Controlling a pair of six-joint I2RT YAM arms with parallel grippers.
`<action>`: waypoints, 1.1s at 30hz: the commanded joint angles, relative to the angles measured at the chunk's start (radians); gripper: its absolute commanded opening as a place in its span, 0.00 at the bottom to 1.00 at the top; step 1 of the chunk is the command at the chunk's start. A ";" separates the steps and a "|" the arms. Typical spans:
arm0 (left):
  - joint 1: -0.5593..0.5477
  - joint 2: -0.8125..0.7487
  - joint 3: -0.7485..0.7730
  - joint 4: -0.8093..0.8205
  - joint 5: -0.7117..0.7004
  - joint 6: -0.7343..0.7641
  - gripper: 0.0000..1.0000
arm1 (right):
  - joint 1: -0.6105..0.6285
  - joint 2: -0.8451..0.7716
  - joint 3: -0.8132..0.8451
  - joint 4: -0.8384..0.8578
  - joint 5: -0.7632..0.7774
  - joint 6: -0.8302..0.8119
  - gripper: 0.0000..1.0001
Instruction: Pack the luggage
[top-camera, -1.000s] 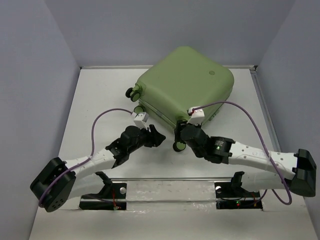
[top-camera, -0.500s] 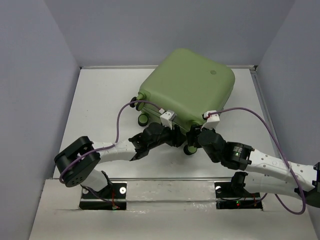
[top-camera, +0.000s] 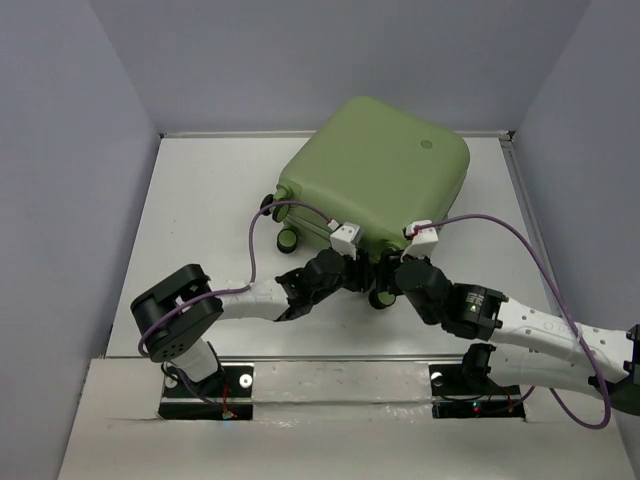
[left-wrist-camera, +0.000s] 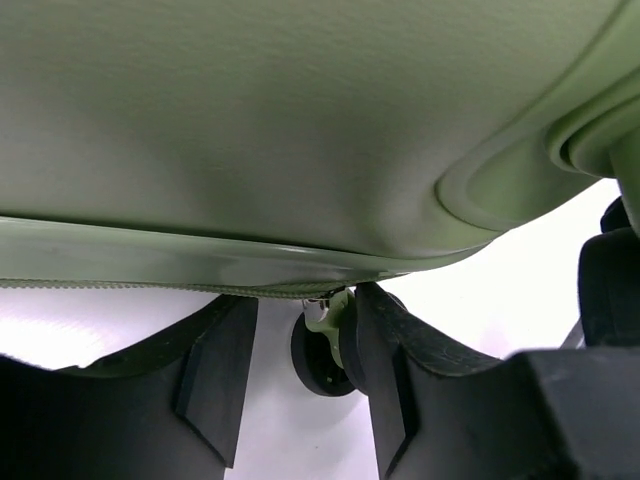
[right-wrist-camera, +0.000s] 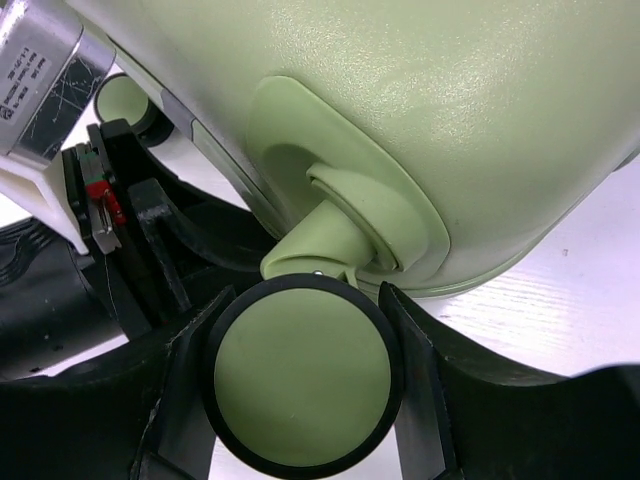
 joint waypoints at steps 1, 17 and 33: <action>-0.024 0.028 0.082 0.079 -0.164 0.025 0.50 | 0.002 -0.004 0.001 0.099 -0.065 -0.007 0.07; -0.019 -0.074 -0.044 -0.059 -0.468 0.013 0.06 | 0.002 -0.198 -0.089 0.013 -0.020 0.045 0.07; 0.246 -0.406 -0.334 -0.117 -0.602 -0.136 0.06 | 0.002 -0.493 -0.037 -0.311 0.162 0.122 0.07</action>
